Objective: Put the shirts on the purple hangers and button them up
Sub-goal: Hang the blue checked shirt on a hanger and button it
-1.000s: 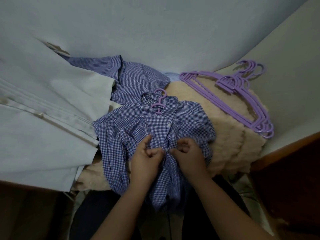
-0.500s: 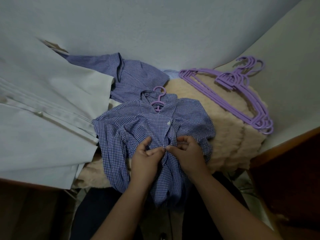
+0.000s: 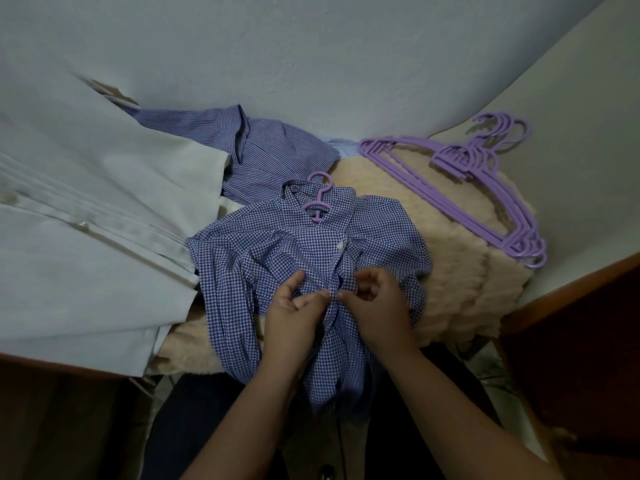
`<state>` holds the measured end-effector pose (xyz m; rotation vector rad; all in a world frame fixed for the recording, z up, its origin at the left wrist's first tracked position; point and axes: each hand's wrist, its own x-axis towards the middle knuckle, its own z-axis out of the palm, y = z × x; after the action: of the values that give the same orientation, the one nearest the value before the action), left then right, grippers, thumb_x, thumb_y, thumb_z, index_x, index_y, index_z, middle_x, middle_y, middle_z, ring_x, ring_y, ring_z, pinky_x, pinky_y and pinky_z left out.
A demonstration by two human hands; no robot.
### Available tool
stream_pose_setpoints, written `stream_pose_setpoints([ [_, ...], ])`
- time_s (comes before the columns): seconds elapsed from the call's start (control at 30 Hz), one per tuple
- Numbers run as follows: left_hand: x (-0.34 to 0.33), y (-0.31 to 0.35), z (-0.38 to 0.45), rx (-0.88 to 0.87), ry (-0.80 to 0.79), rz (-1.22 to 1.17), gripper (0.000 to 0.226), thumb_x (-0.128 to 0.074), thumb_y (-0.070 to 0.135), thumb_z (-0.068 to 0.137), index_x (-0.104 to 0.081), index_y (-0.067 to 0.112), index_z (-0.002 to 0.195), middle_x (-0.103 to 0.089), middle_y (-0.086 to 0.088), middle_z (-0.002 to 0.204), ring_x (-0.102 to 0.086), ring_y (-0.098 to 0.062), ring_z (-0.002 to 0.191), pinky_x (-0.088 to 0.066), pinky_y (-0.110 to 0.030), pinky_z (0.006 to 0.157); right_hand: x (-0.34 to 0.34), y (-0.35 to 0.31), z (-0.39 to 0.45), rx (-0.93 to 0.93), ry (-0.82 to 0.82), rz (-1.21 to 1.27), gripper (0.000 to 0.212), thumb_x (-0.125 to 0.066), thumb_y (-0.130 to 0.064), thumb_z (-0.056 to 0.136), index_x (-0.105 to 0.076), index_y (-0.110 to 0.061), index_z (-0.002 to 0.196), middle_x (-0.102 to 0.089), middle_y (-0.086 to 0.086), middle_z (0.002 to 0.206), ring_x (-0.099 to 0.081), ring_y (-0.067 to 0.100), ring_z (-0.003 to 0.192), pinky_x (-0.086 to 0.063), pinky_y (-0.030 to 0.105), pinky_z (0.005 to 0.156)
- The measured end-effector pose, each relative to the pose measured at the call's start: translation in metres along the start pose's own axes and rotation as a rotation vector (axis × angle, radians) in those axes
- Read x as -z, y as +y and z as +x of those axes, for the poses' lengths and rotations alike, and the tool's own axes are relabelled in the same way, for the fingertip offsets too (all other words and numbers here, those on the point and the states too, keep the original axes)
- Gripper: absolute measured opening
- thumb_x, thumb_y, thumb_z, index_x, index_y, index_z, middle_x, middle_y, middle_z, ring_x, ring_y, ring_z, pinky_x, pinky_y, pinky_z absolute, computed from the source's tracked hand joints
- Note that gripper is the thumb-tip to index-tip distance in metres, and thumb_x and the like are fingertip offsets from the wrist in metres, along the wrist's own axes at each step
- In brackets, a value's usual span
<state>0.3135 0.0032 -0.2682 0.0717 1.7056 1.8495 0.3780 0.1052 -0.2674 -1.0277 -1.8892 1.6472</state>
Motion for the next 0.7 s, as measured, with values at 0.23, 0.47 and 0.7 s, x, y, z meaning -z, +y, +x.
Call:
stream_pose_setpoints([
  [0.23,-0.003,0.000,0.001,-0.075,0.001,-0.016,0.056,-0.070,-0.006,0.079,-0.047,0.013,0.127,-0.071,-0.001,0.079,-0.068,-0.008,0.074,-0.055,-0.017,0.071,0.000,-0.001,-0.007,0.112,-0.030,-0.020,0.025,-0.068,-0.010,0.083,-0.055,-0.032,0.084,-0.063,-0.006,0.084,-0.060,0.003,0.079,-0.046,0.009,0.066],
  [0.47,-0.006,-0.003,-0.002,-0.214,-0.048,0.200,0.054,-0.070,-0.006,0.079,-0.047,0.018,0.121,-0.066,-0.007,0.087,-0.063,-0.002,0.073,-0.050,-0.011,0.071,-0.003,0.001,-0.001,-0.003,0.002,0.074,0.025,-0.072,-0.007,0.078,-0.055,-0.023,0.087,-0.063,0.000,0.088,-0.061,0.011,0.082,-0.048,0.018,0.069],
  [0.7,0.004,-0.004,0.011,-0.078,-0.106,0.097,0.055,-0.073,0.008,0.079,-0.047,0.018,0.126,-0.071,-0.001,0.085,-0.068,-0.010,0.082,-0.052,-0.015,0.074,-0.002,0.007,0.004,0.003,-0.037,0.083,0.027,-0.070,-0.006,0.081,-0.053,-0.022,0.095,-0.062,0.002,0.089,-0.059,0.008,0.081,-0.045,0.012,0.066],
])
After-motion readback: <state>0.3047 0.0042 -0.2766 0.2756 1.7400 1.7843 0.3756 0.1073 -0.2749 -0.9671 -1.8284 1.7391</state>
